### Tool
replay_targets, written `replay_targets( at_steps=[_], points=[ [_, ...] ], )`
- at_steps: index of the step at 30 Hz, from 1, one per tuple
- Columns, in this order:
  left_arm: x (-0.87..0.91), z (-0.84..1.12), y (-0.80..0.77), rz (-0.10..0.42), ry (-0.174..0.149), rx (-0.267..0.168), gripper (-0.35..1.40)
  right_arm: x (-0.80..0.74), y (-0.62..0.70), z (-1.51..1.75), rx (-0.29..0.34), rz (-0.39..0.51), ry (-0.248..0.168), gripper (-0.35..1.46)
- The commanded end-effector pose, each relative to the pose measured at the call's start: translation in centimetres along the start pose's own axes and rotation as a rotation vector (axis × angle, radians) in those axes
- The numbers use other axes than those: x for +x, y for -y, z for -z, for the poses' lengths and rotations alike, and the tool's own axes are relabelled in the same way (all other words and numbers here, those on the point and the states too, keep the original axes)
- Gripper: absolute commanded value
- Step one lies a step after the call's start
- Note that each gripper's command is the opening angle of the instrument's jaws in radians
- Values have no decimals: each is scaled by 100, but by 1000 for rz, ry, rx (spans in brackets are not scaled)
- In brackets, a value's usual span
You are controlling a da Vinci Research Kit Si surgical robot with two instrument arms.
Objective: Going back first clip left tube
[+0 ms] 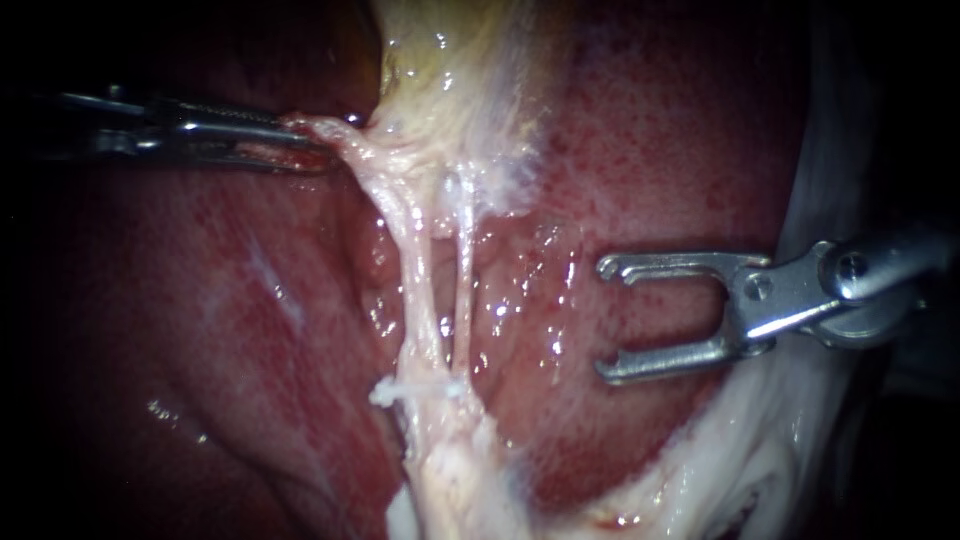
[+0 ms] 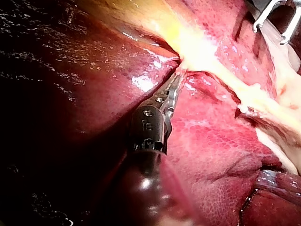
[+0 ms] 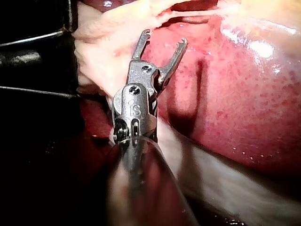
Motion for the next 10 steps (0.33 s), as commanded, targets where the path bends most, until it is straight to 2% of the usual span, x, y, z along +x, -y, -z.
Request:
replay_targets(
  at_steps=[1,10],
  points=[
    [-1,-1,0,-1,-1,-1,-35,0,0,0,0,0,0,50],
    [0,1,0,-1,-1,-3,-35,3,2,0,0,-2,-3,50]
  ],
)
